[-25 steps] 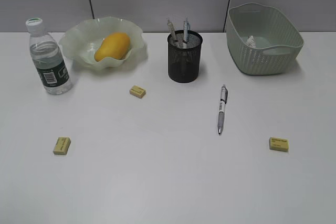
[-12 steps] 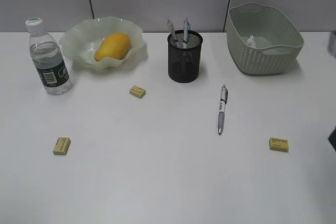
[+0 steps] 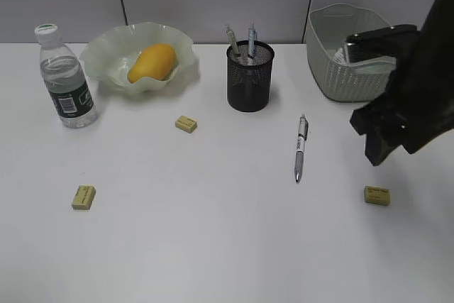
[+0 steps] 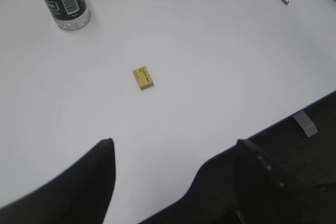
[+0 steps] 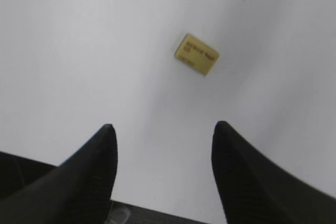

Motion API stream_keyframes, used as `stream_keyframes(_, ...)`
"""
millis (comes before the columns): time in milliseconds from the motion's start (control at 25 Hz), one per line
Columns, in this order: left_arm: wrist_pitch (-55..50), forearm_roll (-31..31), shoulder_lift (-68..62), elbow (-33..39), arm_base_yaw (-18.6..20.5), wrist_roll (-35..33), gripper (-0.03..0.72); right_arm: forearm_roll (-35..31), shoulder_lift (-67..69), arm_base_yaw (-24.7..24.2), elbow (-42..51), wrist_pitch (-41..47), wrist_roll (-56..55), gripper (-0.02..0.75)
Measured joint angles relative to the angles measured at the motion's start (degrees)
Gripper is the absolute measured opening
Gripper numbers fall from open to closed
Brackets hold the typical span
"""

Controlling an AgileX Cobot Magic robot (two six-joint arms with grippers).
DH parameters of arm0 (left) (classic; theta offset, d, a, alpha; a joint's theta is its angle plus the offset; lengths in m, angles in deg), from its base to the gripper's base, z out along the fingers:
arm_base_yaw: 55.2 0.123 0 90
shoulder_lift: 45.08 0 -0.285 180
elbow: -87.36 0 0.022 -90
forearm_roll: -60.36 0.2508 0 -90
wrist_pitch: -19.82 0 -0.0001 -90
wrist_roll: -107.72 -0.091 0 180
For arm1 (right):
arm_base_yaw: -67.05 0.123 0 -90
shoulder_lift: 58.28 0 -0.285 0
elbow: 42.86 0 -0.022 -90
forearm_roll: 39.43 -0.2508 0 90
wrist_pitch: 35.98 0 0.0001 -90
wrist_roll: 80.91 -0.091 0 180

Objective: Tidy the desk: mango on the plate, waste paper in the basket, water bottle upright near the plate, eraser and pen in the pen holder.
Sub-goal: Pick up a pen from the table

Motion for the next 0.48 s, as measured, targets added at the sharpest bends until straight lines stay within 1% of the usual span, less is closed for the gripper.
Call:
stream_keyframes(160,0.0,0.0,0.0,0.0,0.0,0.0,0.53,-1.1,5.1,-3.5,-5.0,-0.4,-1.7,0.459)
stream_keyframes(240,0.0,0.0,0.0,0.0,0.0,0.0,0.53,-1.4,6.9,-4.4,-6.7,-0.9,-3.2,0.459)
stream_keyframes(480,0.0,0.0,0.0,0.0,0.0,0.0,0.53,-1.7,10.4,-4.4,-8.0,-6.0,-10.0,0.459)
